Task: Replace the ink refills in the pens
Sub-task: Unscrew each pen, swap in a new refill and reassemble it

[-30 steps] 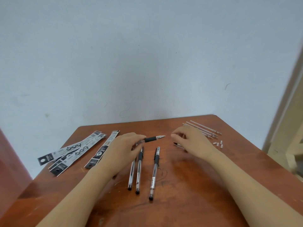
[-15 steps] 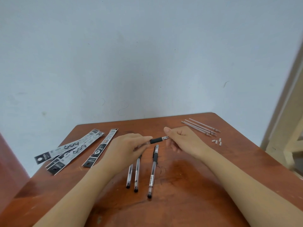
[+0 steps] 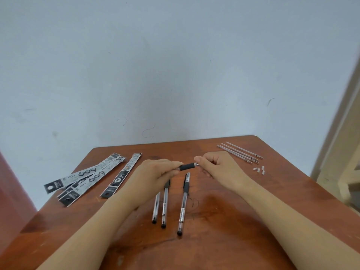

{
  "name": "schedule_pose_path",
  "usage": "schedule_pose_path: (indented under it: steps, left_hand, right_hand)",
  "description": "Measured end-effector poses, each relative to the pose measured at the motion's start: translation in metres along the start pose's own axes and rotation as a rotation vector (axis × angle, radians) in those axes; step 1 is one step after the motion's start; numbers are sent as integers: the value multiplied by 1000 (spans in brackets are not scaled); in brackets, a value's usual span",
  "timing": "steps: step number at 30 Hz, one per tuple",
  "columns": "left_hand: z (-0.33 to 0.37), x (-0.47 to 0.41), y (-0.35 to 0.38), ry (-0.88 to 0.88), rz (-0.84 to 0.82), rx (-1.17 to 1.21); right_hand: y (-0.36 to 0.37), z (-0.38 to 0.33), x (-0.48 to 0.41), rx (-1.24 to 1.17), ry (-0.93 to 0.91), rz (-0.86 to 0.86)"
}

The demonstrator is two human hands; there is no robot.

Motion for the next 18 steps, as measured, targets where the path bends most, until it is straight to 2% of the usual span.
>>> schedule_pose_path:
  steps: [6, 9, 12, 16, 18]
  left_hand:
    - [-15, 3, 7, -153, -129, 294]
    - [-20, 4, 9, -176, -147, 349]
    - [-9, 1, 7, -123, -54, 212]
    - [20, 0, 7, 80, 61, -65]
    - [23, 1, 6, 123, 122, -174]
  right_hand:
    - [3, -9, 3, 48, -71, -11]
    - [6, -8, 3, 67, -54, -14]
    - [6, 3, 1, -60, 55, 12]
    - [13, 20, 2, -288, 266, 18]
    - [14, 27, 4, -375, 335, 41]
Point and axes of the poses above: each hand's wrist, its own x-axis away from the middle knuckle, its own y-axis out of the palm, z = x × y, the point moved 9 cm from there along -x, towards the middle knuckle, and after that the axes turned 4 degrees about -z, right-handed, at the moved point
